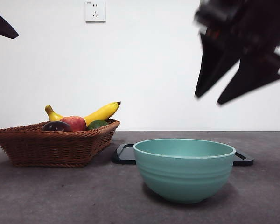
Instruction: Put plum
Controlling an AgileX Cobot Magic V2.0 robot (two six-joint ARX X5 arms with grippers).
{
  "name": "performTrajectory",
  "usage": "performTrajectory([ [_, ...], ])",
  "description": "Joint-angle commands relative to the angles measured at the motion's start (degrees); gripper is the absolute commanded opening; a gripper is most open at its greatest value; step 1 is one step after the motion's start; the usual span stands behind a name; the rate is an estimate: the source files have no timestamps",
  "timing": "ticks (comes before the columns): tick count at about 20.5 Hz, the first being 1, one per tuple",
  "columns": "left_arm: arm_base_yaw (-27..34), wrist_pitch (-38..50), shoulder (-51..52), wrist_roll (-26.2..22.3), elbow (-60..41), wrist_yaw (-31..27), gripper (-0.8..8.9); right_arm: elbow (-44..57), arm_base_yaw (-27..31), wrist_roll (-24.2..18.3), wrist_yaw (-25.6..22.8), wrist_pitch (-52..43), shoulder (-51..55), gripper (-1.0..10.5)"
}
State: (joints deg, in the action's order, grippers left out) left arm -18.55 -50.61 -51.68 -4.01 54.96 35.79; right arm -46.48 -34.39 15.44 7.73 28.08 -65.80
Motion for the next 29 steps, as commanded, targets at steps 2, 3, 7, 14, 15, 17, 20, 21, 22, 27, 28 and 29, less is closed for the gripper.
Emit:
performTrajectory([
  [2, -0.2, 0.5, -0.3, -1.1, 0.8, 0.2, 4.36, -3.9, -0.3, -1.2, 1.5, 4.6, 6.3, 2.3],
  [3, -0.2, 0.5, -0.3, -1.1, 0.8, 0.2, 4.36, -4.8, -0.3, -1.3, 2.4, 6.2, 8.3, 2.3],
  [7, -0.2, 0.5, -0.3, -1.1, 0.8, 0.2, 4.36, -6.0, -0.3, -2.4, 9.5, 10.6, 16.0, 2.3],
  [14, -0.2, 0.5, -0.3, -1.1, 0.8, 0.2, 4.36, -6.0, -0.3, -5.6, 12.2, 24.7, 24.2, 2.3],
  [15, -0.2, 0.5, -0.3, -1.1, 0.8, 0.2, 4.36, -6.0, -0.3, -6.1, 12.2, 26.4, 24.6, 2.3],
  [17, -0.2, 0.5, -0.3, -1.1, 0.8, 0.2, 4.36, -6.0, -0.3, -6.6, 12.2, 27.8, 25.2, 2.3],
  [20, -0.2, 0.5, -0.3, -1.1, 0.8, 0.2, 4.36, -6.0, -0.3, -6.6, 12.2, 27.9, 25.2, 2.3],
  [21, -0.2, 0.5, -0.3, -1.1, 0.8, 0.2, 4.36, -6.0, -0.3, -6.7, 12.2, 27.8, 25.1, 2.3],
  [22, -0.2, 0.5, -0.3, -1.1, 0.8, 0.2, 4.36, -6.0, -0.3, -6.7, 12.2, 27.8, 25.1, 2.3],
  [27, -0.2, 0.5, -0.3, -1.1, 0.8, 0.2, 4.36, -6.0, -0.3, -6.9, 12.2, 27.7, 25.1, 2.3],
  [28, -0.2, 0.5, -0.3, -1.1, 0.8, 0.2, 4.36, -6.0, -0.3, -6.9, 12.2, 27.7, 25.1, 2.3],
  [29, -0.2, 0.5, -0.3, -1.1, 0.8, 0.2, 4.36, -6.0, -0.3, -6.9, 12.2, 27.7, 25.1, 2.3],
])
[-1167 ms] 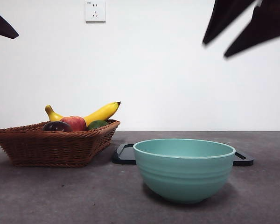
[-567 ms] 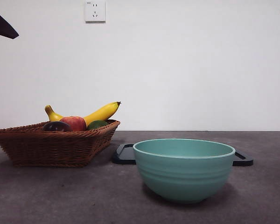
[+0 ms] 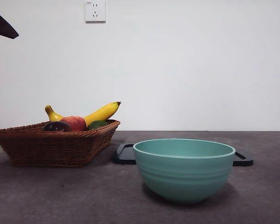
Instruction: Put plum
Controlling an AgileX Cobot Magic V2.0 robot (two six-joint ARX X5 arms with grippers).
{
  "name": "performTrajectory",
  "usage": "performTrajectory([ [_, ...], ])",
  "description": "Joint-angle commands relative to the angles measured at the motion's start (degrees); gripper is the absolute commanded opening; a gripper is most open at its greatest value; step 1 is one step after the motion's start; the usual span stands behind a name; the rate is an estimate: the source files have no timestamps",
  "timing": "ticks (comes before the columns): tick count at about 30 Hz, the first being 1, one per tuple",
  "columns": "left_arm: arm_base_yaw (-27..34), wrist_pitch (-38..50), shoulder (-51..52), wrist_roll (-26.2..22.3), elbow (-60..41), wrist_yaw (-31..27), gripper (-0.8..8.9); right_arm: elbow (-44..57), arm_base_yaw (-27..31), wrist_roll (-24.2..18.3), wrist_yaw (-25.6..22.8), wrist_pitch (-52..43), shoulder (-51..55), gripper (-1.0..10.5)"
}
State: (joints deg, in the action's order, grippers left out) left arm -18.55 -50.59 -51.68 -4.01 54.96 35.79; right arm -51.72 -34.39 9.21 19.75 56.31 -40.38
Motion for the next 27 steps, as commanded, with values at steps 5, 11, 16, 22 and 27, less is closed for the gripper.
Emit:
performTrajectory([
  [5, -0.2, 0.4, -0.3, -1.1, 0.8, 0.2, 3.82, -0.8, -0.3, -0.7, 0.1, -0.5, -0.3, 2.3],
  [11, -0.2, 0.4, -0.3, -1.1, 0.8, 0.2, 0.08, -0.8, -0.3, -0.8, -0.1, -0.5, -0.3, 0.1],
  [16, -0.2, 0.4, -0.3, -1.1, 0.8, 0.2, 0.08, -0.8, -0.3, -1.0, -0.3, -0.6, -0.3, 0.1],
  [22, -0.2, 0.5, -0.3, -1.1, 0.8, 0.2, 0.08, -0.8, -0.3, -0.9, -0.3, -0.6, -0.3, 0.1],
  [27, -0.2, 0.5, -0.3, -1.1, 0.8, 0.2, 0.08, -0.8, -0.3, -0.9, -0.3, -0.6, -0.3, 0.1],
])
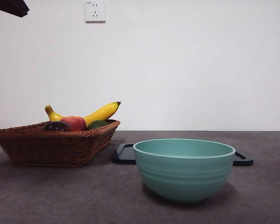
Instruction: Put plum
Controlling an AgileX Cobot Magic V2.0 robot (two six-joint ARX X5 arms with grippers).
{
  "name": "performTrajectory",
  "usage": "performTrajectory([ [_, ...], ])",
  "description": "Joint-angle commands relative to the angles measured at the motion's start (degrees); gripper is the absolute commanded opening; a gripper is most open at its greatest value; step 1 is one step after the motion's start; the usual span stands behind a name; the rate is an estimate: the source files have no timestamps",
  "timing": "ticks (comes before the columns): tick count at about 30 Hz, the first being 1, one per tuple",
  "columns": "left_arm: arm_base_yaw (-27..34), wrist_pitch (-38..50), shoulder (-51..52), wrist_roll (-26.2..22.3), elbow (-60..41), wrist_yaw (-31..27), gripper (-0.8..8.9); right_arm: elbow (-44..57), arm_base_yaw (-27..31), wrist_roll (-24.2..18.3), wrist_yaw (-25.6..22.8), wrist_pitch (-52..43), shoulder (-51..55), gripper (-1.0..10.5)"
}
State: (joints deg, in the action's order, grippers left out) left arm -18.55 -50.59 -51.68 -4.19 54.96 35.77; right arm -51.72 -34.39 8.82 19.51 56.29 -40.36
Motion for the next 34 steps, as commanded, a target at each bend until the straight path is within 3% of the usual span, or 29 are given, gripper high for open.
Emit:
performTrajectory([
  [1, -0.2, 0.5, -0.3, -1.0, 0.8, 0.2, 0.08, -0.8, -0.3, -0.5, 0.0, -0.5, -0.3, 0.1],
  [18, -0.2, 0.9, 0.0, -0.9, 0.8, 0.2, 0.08, -0.8, -0.3, -0.5, 0.0, -0.5, -0.3, 0.1],
  [21, 0.7, 2.8, 1.9, -5.4, 0.8, -1.1, 0.08, -0.8, -0.3, -0.5, 0.0, -0.5, -0.3, 0.1],
  [28, 9.5, 24.2, 10.4, -7.2, -2.1, -6.5, 0.08, -0.8, -0.3, -0.5, 0.0, -0.5, -0.3, 0.1],
  [34, 15.9, 40.5, 21.0, -7.1, -13.0, -20.3, 0.08, -0.8, -0.3, -0.5, 0.0, -0.5, -0.3, 0.1],
])
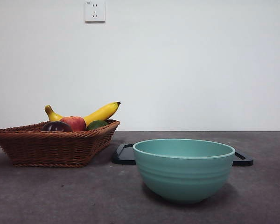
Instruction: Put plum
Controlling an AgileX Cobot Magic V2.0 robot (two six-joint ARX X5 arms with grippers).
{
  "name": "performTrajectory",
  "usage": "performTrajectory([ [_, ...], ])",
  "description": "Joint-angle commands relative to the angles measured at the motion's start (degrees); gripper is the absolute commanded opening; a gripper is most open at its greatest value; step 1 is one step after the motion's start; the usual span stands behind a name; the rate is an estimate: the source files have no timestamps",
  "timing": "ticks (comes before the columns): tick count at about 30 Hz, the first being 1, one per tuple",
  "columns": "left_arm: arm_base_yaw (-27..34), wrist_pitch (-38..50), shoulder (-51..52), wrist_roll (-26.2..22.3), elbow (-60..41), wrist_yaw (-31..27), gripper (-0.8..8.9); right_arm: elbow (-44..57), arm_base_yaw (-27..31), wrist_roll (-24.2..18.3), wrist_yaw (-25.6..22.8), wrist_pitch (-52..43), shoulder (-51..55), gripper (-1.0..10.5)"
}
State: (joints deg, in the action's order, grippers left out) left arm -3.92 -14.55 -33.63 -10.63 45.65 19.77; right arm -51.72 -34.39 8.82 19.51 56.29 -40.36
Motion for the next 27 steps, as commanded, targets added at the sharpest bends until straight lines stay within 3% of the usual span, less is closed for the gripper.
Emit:
performTrajectory([
  [1, 2.1, 6.5, 5.0, -0.6, -6.2, -5.6, 0.08, -0.8, -0.3, -0.5, 0.0, -0.6, -0.3, 0.1],
  [10, 6.0, 16.1, 19.3, -0.2, -26.1, -9.7, 0.08, -0.8, -0.3, -0.5, 0.0, -0.6, -0.3, 0.1],
  [18, 7.2, 15.5, 26.6, 2.8, -37.5, -11.7, 0.08, -0.8, -0.3, -0.5, 0.0, -0.5, -0.3, 0.1],
  [27, 7.9, 14.4, 31.5, 4.2, -43.6, -13.4, 0.08, -0.8, -0.3, -0.5, 0.0, -0.6, -0.3, 0.1],
])
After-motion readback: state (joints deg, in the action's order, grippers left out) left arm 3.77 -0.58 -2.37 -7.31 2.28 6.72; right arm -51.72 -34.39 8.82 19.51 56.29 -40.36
